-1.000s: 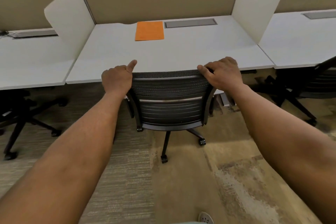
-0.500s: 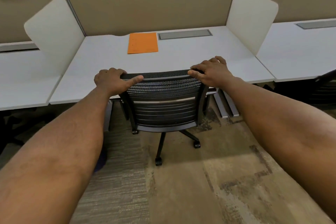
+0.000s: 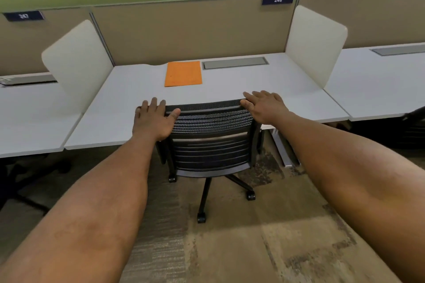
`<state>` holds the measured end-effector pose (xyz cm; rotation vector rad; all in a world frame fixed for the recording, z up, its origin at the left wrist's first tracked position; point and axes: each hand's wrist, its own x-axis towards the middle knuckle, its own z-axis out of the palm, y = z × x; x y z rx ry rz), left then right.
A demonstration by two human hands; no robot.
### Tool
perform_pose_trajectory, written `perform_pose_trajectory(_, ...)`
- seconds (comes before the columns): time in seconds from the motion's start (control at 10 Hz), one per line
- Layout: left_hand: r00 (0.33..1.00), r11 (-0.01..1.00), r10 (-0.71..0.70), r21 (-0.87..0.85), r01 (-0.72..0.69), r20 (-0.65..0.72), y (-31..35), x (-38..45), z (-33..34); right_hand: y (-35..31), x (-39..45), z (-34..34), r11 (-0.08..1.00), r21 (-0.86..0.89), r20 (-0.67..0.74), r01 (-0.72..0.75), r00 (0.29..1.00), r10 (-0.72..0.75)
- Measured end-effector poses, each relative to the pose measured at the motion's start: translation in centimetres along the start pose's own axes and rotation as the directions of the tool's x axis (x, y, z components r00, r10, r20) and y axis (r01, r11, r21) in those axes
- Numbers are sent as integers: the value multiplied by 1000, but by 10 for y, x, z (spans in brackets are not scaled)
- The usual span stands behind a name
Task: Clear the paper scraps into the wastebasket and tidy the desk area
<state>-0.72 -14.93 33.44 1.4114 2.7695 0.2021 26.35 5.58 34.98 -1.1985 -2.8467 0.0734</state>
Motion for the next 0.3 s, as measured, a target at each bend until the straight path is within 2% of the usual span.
perform_pose_trajectory(0.1,998,999,36,-13,-36,56,7,-18,-7,-10,-17,-9,999,27,28,-41,999,40)
perform_pose_trajectory(0.2,995,996,84,17,-85,56,13,-46,-15,-27,-40,-18,999,48,29,-10,1000,8)
perform_pose_trajectory(0.3,997,996,73,-54,-72,12,29,-70,-41,-49,-58,-44,993,111,-72,38,997,-30)
